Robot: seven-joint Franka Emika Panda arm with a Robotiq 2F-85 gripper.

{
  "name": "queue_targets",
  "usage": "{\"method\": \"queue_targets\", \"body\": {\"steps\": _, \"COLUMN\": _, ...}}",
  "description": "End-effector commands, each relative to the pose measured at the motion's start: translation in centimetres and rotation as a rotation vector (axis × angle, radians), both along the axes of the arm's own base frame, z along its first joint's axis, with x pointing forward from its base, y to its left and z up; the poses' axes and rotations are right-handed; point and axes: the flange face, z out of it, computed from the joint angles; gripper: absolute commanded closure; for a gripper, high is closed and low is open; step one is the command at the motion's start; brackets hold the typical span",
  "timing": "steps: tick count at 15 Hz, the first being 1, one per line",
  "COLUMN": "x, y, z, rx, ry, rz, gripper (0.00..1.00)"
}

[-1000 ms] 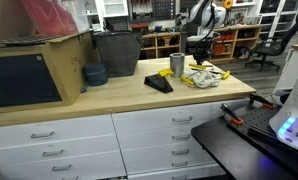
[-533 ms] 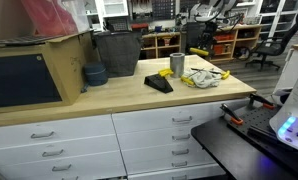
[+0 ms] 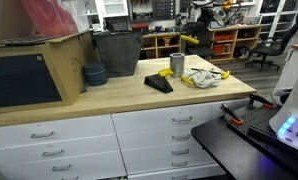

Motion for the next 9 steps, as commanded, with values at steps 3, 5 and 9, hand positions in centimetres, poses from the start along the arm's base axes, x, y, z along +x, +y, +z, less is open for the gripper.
{"method": "queue_targets", "body": {"steps": 3, "x": 3.3, "y": 3.1, "z": 1.6, "rx": 0.135, "ry": -0.022, "rz": 0.051, "gripper": 0.97}}
{"method": "queue_targets", "body": {"steps": 5, "x": 4.4, "y": 3.7, "z": 2.1, "rx": 0.146, "ry": -0.033, "rz": 0.058, "gripper": 0.97}}
{"method": "queue_targets", "body": {"steps": 9, "x": 6.0, "y": 4.1, "z": 2.6, "rx": 0.208, "ry": -0.050, "rz": 0.059, "gripper": 0.97}}
